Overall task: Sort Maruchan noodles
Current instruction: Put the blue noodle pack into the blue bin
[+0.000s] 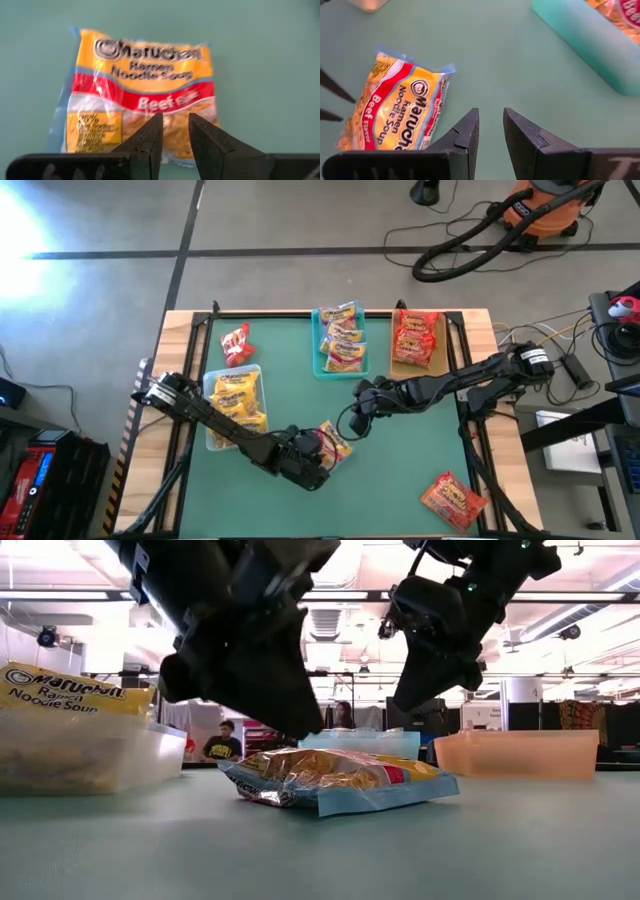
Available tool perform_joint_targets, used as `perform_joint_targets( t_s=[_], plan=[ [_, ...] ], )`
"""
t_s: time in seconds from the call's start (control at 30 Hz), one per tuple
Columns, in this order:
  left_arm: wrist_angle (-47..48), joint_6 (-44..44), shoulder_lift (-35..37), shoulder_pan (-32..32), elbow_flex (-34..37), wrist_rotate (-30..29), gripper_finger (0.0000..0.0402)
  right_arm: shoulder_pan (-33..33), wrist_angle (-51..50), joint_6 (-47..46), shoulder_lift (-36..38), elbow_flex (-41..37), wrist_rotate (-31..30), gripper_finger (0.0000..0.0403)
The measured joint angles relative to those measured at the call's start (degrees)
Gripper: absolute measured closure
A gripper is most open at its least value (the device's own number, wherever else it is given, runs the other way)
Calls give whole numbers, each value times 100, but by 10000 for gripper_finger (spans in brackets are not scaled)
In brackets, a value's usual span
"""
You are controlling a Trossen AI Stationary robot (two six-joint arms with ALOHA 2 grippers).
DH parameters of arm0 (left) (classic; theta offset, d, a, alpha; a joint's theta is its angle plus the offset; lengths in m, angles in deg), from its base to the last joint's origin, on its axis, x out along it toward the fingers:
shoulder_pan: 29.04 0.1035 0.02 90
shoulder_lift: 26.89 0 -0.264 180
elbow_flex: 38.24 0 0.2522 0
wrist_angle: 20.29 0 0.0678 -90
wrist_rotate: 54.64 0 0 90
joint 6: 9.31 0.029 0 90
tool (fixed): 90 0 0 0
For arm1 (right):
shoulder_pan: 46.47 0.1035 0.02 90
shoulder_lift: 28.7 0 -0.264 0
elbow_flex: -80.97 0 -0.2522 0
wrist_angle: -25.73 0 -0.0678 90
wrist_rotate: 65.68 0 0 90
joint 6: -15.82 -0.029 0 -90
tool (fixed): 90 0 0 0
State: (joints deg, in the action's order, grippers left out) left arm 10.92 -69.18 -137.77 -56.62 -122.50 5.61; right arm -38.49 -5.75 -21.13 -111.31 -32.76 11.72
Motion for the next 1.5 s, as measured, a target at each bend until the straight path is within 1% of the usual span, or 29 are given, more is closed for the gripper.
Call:
perform_joint_targets(
  t_s=[0.1, 0.23, 0.37, 0.47, 0.67, 0.8, 0.87, 0.93, 1.1, 1.2, 1.33, 1.4, 1.5],
  plan=[
    [33, -175, -61, 10, 44, 26, 326, -17, 4, 108, 0, -2, 184, 323],
    [1, -326, -171, 20, 68, 25, 326, -15, 31, 155, 0, -2, 223, 323],
    [27, -352, -225, -6, 61, 183, 326, -15, 42, 137, 11, -2, 307, 323],
    [158, -362, -229, -70, 55, 258, 326, -15, 183, 90, 15, -2, 561, 323],
    [544, -431, -286, -188, 90, 772, 326, -15, 802, 79, 15, -2, 966, 323],
    [612, -458, -296, -151, 92, 569, 326, -17, 1127, 48, 13, -2, 1395, 312],
    [591, -472, -327, -123, 92, 466, 326, -15, 1262, 22, 11, -2, 1646, 299],
    [584, -537, -389, -94, 89, 359, 326, -15, 1338, 21, 11, -2, 1766, 283],
    [564, -656, -443, -90, 79, 306, 326, -15, 1258, 13, 9, -20, 1755, 239],
    [557, -578, -342, -201, 90, 309, 326, -15, 883, 13, 7, -32, 1712, 219],
    [429, -87, -130, -369, 26, 5, 326, -15, 711, -4, 2, -138, 1664, 214],
    [352, 89, -120, -376, -4, -2, 326, -15, 721, -82, 2, -218, 1652, 216],
    [370, 97, -228, -285, 28, 13, 326, -15, 756, -272, 2, -319, 1625, 220]
  ],
)
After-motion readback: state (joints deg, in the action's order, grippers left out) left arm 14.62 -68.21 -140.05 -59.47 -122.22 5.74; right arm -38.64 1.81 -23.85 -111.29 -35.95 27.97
